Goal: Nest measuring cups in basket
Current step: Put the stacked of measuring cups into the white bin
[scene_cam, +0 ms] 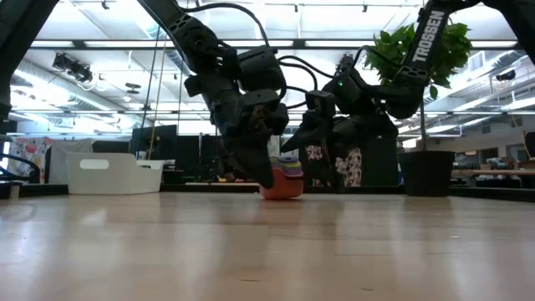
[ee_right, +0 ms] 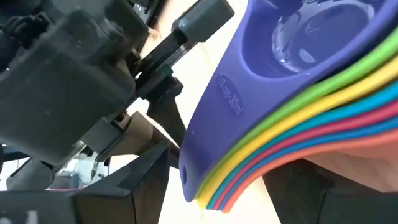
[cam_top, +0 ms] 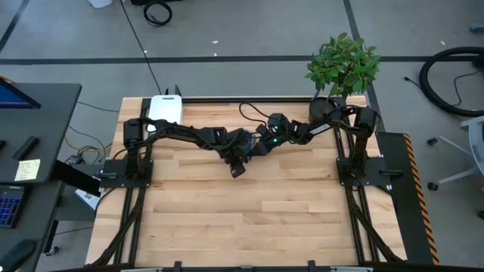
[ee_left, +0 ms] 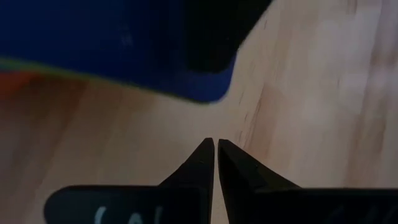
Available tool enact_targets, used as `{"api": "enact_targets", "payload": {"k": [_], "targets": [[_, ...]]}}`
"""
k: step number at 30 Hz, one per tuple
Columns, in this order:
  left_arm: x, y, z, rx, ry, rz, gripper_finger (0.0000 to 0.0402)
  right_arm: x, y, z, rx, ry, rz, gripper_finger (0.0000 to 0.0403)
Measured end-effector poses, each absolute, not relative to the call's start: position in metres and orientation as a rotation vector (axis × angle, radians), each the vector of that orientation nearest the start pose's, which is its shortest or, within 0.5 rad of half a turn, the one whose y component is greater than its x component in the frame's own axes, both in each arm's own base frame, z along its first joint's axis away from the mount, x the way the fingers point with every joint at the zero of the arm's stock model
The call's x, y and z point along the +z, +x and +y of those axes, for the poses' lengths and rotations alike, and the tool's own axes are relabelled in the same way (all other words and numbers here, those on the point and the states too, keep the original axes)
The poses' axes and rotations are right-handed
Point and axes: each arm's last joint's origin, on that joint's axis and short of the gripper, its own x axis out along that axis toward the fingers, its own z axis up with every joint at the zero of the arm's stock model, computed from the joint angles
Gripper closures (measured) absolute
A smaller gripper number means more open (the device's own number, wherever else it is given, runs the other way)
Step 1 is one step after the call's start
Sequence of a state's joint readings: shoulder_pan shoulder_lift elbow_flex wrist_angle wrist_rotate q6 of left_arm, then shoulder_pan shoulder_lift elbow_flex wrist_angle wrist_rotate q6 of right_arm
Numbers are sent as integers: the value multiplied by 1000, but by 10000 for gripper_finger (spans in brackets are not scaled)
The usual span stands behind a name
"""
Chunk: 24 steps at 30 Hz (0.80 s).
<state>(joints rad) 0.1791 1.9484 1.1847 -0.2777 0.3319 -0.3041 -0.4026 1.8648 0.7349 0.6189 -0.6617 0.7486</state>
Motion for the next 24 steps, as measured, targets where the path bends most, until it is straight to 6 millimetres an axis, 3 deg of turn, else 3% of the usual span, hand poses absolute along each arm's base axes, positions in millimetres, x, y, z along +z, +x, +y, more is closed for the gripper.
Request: {"api": "enact_targets", "payload": {"k": [24], "targets": [[149, 392, 62, -69, -358, 865, 375, 116, 315, -115, 80, 981, 523, 187]]}}
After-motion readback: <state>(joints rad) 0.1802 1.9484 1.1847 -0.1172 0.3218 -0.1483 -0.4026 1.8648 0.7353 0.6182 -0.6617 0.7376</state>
